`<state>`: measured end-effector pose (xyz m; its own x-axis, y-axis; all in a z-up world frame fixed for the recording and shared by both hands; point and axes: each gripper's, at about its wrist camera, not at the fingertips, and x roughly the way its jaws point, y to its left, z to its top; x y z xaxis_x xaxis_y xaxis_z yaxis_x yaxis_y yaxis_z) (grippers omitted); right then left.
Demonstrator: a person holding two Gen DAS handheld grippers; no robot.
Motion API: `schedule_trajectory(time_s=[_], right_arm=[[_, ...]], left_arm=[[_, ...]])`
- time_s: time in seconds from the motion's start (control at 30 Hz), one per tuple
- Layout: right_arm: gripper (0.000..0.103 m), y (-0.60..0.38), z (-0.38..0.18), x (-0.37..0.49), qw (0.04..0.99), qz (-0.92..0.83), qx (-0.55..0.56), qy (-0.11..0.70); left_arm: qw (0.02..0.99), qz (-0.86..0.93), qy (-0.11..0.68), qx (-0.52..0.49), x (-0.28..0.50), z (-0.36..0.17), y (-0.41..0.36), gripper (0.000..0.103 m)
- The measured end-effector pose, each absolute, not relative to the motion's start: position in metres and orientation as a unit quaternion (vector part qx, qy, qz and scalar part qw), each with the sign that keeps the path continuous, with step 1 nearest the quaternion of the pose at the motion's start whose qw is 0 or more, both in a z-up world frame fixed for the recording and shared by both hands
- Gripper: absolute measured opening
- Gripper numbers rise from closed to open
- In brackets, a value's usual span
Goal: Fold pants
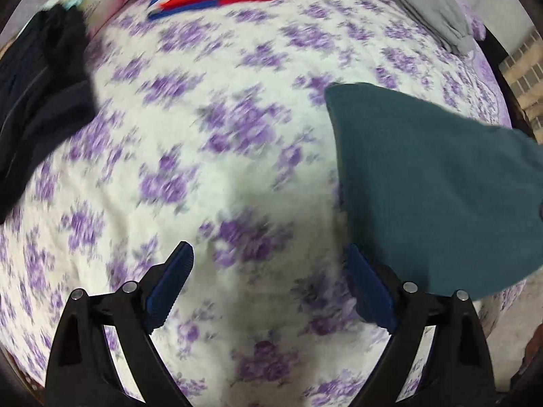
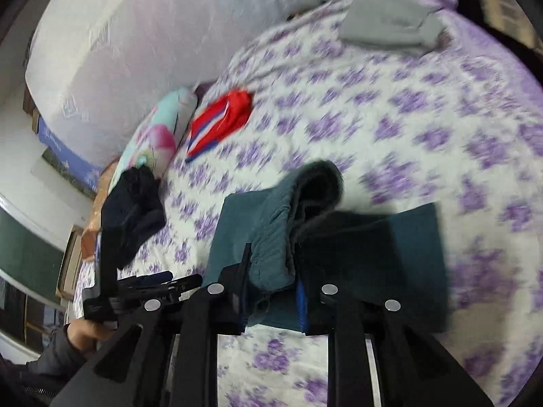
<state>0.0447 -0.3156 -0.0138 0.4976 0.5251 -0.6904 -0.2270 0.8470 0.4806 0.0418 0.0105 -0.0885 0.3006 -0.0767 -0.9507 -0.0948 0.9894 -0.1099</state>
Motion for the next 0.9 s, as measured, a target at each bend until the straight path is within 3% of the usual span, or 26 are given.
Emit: schedule_trajectory(time_s=[0.13, 0.2, 0.27, 0.3, 0.37, 0.4, 0.67, 0.8, 0.9], right_arm=[[0.024, -0.365, -0.044, 0.039, 0.856, 0.14, 0.156, 0.472], [0.045, -0.384, -0.084, 0.045, 0.843, 0.097, 0.15, 0.507], [0.049, -0.392, -0.116, 0.053, 0.809, 0.075, 0.157, 0.562], [0.051, -0.396, -0.113, 0.052, 0.814, 0.079, 0.166, 0.551], [0.07, -0.404, -0.097, 0.051, 0.829, 0.079, 0.177, 0.525], [0.073, -0.409, -0.091, 0.052, 0.835, 0.078, 0.178, 0.515], [0.073, -0.409, -0.101, 0.085, 0.824, 0.095, 0.215, 0.515], [0.075, -0.386, -0.118, 0.096, 0.812, 0.106, 0.205, 0.536], [0.075, -0.375, -0.117, 0.096, 0.812, 0.115, 0.177, 0.543]], left_arm=[[0.802, -0.017, 0.596, -0.037, 0.054, -0.095, -0.018, 0.089], [0.798, -0.033, 0.602, -0.019, 0.06, -0.105, -0.035, 0.089], [0.79, -0.031, 0.612, 0.026, 0.064, -0.119, -0.052, 0.089], [0.79, -0.03, 0.611, 0.041, 0.065, -0.12, -0.057, 0.089], [0.793, -0.033, 0.607, 0.049, 0.066, -0.116, -0.059, 0.089], [0.791, -0.035, 0.61, 0.04, 0.068, -0.114, -0.056, 0.089], [0.788, -0.046, 0.612, -0.05, 0.094, -0.096, -0.045, 0.089], [0.744, -0.085, 0.66, -0.06, 0.112, -0.123, -0.066, 0.09], [0.75, -0.073, 0.655, -0.06, 0.116, -0.128, -0.074, 0.09]])
